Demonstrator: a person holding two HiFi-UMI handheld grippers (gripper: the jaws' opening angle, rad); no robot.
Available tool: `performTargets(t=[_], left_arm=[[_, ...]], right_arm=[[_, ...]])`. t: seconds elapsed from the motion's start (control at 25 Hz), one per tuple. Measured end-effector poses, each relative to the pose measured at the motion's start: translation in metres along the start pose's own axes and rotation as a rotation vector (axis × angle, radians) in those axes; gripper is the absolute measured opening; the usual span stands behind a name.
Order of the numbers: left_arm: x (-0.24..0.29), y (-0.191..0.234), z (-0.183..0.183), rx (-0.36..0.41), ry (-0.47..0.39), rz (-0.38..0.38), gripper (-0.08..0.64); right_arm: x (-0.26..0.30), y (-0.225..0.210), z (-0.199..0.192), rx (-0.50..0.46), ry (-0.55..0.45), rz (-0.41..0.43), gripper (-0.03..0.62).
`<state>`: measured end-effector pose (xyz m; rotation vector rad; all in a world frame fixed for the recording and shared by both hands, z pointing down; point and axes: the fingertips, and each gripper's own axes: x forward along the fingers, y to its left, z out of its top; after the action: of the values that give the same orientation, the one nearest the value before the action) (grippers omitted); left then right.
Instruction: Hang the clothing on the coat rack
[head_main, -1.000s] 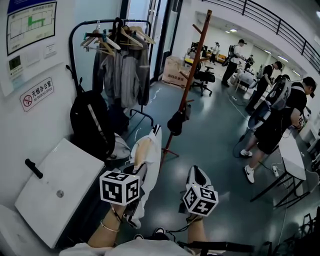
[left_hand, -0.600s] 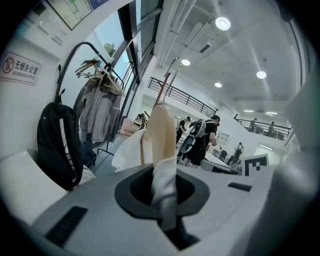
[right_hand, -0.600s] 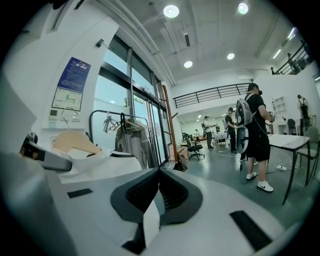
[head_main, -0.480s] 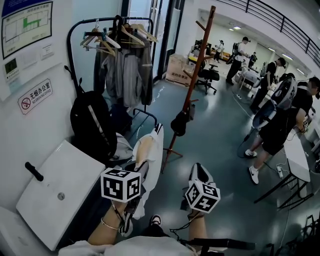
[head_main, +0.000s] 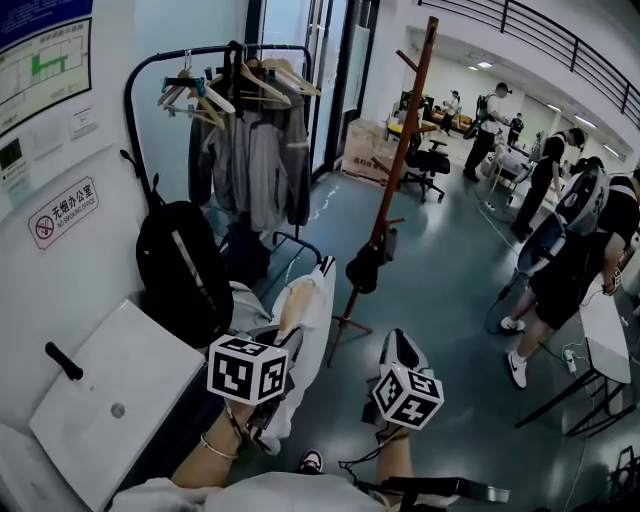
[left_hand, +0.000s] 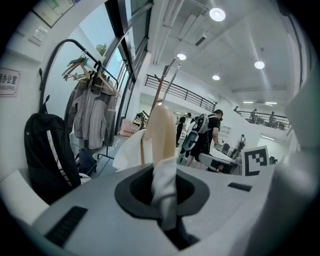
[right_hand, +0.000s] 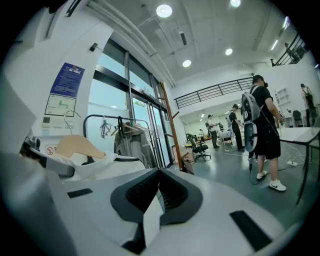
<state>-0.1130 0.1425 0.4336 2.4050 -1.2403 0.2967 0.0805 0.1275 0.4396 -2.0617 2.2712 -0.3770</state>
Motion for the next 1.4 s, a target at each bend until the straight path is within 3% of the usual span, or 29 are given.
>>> performTargets(t=[0.76,1.4], left_arm=[[0.124,0.018,0.040,-0.025,0.054,0.013,0.026],[0.164,0.038,0.068,-0.055,0.033,0.051,0.026]], right_arm=[[0.118,-0.073,0.016,0.020,0.040,0.018,0.023],[0.163,-0.095,0.022,-0.008,0.072,0.036,0.023]])
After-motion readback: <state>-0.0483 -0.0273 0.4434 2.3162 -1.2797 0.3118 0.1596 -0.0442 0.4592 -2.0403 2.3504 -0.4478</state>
